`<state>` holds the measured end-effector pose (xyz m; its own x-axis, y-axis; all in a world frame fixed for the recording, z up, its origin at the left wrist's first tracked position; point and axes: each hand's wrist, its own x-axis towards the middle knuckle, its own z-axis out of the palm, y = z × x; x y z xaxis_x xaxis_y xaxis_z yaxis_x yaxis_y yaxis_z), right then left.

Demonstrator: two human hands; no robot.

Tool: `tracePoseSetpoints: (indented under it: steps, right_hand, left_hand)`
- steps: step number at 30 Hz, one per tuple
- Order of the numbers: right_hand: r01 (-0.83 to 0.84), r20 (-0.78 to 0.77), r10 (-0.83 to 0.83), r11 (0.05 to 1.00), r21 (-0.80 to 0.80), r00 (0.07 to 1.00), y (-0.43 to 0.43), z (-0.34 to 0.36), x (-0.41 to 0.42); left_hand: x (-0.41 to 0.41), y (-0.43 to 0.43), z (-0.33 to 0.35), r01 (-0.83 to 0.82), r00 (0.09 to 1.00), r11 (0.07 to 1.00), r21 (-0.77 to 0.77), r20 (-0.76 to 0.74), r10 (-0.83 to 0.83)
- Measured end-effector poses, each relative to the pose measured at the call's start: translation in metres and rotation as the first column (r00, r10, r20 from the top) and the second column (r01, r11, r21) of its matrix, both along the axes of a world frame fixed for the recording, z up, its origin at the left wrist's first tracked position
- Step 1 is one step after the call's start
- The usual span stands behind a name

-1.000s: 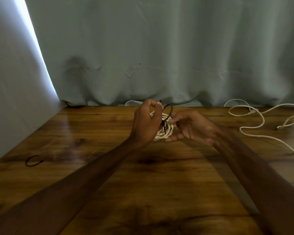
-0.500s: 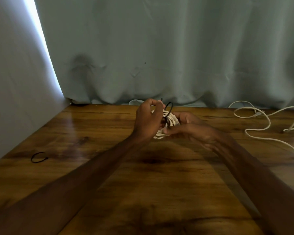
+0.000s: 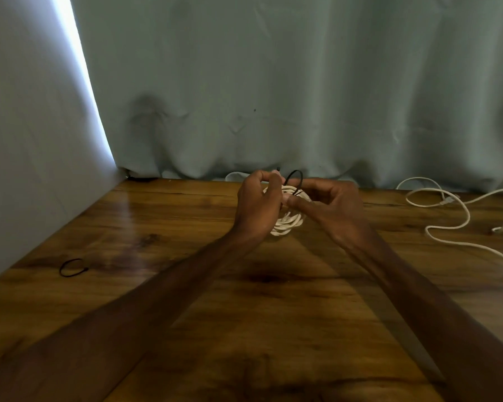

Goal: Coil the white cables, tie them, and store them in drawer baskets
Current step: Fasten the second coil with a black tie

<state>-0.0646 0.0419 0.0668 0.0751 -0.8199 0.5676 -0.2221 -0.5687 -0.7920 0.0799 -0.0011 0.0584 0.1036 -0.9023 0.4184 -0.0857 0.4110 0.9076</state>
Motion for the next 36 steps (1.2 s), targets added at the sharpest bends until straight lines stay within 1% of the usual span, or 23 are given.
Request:
tracePoseSetpoints:
  steps: [3,7,9,12,15,18,21,23,27,29,32,34,36]
  right_hand:
    - [0.133,0.042,-0.13,0.988,-0.084,0.991,0.001,0.001,-0.001]
    - [0.226,0.001,-0.232,0.946,-0.232,0.973,0.005,0.002,0.004]
    - [0.26,-0.014,-0.274,0.924,-0.28,0.962,0.006,0.003,0.005]
    - [0.264,-0.026,-0.281,0.928,-0.263,0.959,0.008,0.005,0.006]
    - [0.255,-0.009,-0.265,0.939,-0.231,0.964,0.009,0.011,0.005]
    - [0.222,-0.019,-0.231,0.951,-0.213,0.973,0.009,0.018,0.008]
    - [0.132,-0.031,-0.141,0.971,-0.201,0.99,0.013,0.022,0.014]
    - [0.097,0.01,-0.097,0.976,-0.194,0.995,0.016,0.029,0.013]
    - [0.068,0.129,-0.044,0.98,-0.185,0.991,0.019,0.043,0.001]
    - [0.093,0.187,-0.063,0.983,-0.156,0.98,0.018,0.044,-0.003]
    - [0.172,0.251,-0.157,0.984,-0.039,0.955,0.01,0.037,-0.013]
    - [0.199,0.265,-0.211,0.977,0.074,0.941,0.003,0.027,-0.019]
    - [0.203,0.233,-0.242,0.962,0.181,0.942,-0.004,0.016,-0.022]
  left_hand:
    - [-0.001,-0.002,-0.001,0.012,1.0,1.0,0.025,0.002,-0.012]
    - [0.0,-0.003,0.0,0.03,0.999,0.998,0.052,-0.028,-0.029]
    - [0.001,-0.003,0.001,0.039,0.998,0.996,0.074,-0.047,-0.035]
    - [0.003,-0.005,0.001,0.023,0.998,0.993,0.116,-0.062,-0.016]
    - [0.009,-0.008,-0.001,-0.035,0.997,0.988,0.152,-0.059,0.044]
    - [0.015,-0.011,-0.005,-0.098,0.995,0.982,0.164,-0.009,0.101]
    - [0.013,-0.009,-0.011,-0.097,0.992,0.994,0.055,0.086,0.092]
    - [0.01,-0.005,-0.013,-0.067,0.987,0.998,-0.019,0.144,0.069]
    - [0.0,0.003,-0.013,0.004,0.987,0.996,-0.094,0.159,0.011]
    - [-0.004,0.009,-0.015,0.053,0.982,0.987,-0.15,0.186,-0.025]
    - [-0.007,0.023,-0.015,0.151,0.966,0.954,-0.257,0.242,-0.088]
    - [-0.01,0.033,-0.011,0.207,0.954,0.931,-0.301,0.271,-0.124]
    - [-0.015,0.039,-0.005,0.212,0.956,0.922,-0.324,0.265,-0.127]
